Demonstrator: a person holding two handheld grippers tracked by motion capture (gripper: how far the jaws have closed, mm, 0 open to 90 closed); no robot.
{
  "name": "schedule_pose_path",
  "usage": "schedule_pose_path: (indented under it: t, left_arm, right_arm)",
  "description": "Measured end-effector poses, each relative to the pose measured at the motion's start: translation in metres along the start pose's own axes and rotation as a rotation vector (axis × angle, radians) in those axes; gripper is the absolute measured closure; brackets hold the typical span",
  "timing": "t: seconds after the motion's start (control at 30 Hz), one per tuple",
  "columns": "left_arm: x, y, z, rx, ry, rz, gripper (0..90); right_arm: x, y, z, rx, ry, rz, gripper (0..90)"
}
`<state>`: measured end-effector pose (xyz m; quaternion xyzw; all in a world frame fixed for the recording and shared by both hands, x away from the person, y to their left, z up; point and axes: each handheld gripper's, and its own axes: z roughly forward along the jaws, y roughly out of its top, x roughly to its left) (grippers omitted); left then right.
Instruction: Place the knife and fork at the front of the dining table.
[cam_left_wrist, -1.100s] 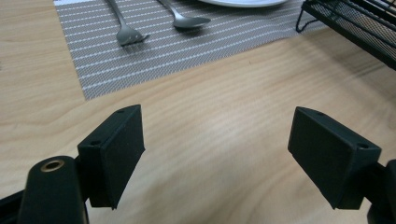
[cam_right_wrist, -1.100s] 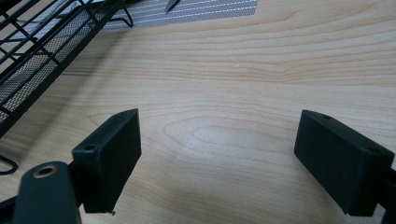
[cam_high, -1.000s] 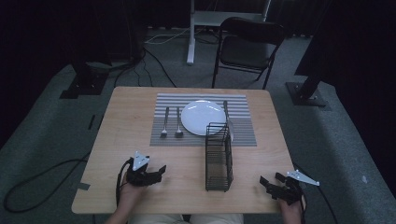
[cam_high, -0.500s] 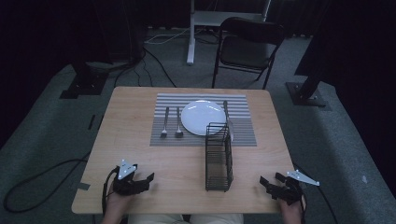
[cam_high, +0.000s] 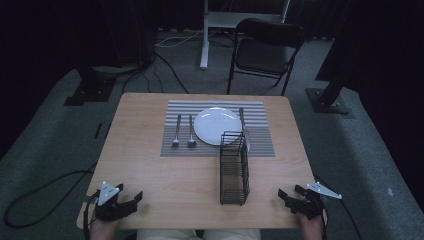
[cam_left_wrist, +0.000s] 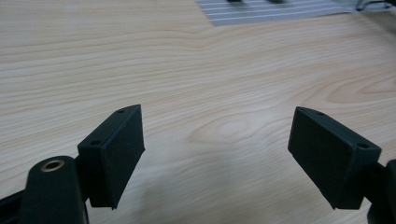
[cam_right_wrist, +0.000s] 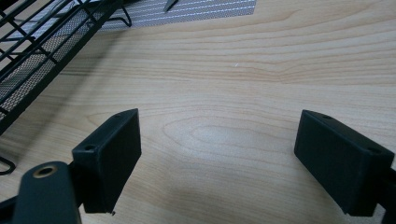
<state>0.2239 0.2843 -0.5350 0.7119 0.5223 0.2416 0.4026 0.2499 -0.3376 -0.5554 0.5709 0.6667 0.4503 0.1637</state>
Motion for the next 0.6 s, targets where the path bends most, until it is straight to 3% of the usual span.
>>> schedule_pose_path:
  t: [0.13,0.27,0.37,0.6]
  left_arm:
    - [0.013,-0.005,-0.011,-0.026,0.057,-0.019,18.5]
    - [0.023,-0.009,-0.019,-0.034,0.089,-0.030,18.5]
    - [0.030,-0.013,-0.023,-0.042,0.107,-0.060,18.5]
    - [0.035,-0.014,-0.029,-0.080,0.103,-0.110,18.5]
  right_arm:
    - [0.000,0.000,0.000,0.000,-0.001,0.000,14.3]
    - [0.000,0.000,0.000,0.002,-0.003,-0.002,14.2]
    - [0.000,0.000,0.001,0.003,-0.004,-0.001,14.2]
    - [0.000,0.000,0.001,0.007,-0.007,-0.004,14.2]
